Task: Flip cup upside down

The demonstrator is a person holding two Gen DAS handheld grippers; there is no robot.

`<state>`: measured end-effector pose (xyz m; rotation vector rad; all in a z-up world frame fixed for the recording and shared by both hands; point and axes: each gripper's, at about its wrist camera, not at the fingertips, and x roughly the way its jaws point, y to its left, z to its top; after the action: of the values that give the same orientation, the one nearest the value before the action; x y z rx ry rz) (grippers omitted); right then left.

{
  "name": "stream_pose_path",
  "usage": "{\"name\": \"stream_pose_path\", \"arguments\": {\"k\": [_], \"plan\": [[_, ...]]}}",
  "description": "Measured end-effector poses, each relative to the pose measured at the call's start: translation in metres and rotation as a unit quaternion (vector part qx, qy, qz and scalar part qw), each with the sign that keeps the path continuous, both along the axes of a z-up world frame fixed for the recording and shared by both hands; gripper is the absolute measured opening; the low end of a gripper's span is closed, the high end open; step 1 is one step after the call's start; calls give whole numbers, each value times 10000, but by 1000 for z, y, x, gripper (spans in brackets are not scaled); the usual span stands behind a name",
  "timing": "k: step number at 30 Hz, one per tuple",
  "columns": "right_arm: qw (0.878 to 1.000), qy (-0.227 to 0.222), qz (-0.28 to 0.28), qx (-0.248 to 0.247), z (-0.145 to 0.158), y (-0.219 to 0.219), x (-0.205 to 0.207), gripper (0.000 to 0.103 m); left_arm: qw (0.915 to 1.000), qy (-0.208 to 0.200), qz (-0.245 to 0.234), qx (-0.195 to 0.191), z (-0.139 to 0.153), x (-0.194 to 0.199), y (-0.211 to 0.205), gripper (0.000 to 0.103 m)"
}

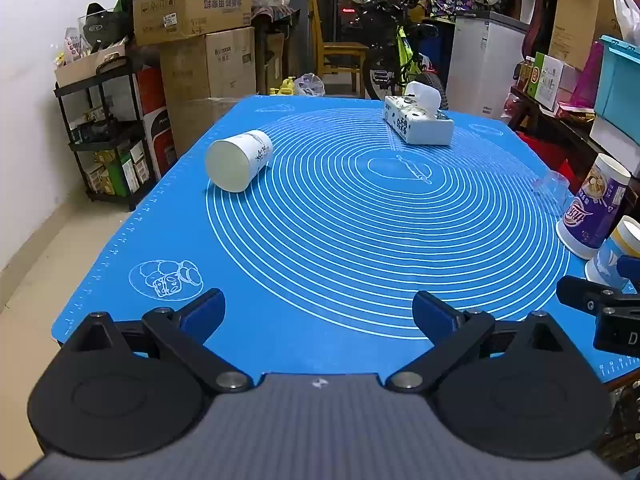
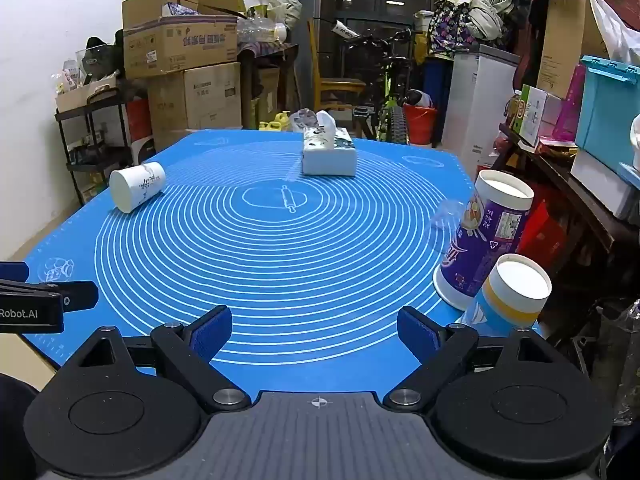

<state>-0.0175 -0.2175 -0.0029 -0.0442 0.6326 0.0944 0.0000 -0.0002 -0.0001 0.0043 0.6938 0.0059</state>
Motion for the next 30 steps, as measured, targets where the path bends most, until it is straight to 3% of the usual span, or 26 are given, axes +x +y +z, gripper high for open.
{"name": "stream_pose_path", "arguments": {"k": [30], "plan": [[10000,35,2,-42,1,1,2,91,10000,9,6,9,0,0,0,99]]}}
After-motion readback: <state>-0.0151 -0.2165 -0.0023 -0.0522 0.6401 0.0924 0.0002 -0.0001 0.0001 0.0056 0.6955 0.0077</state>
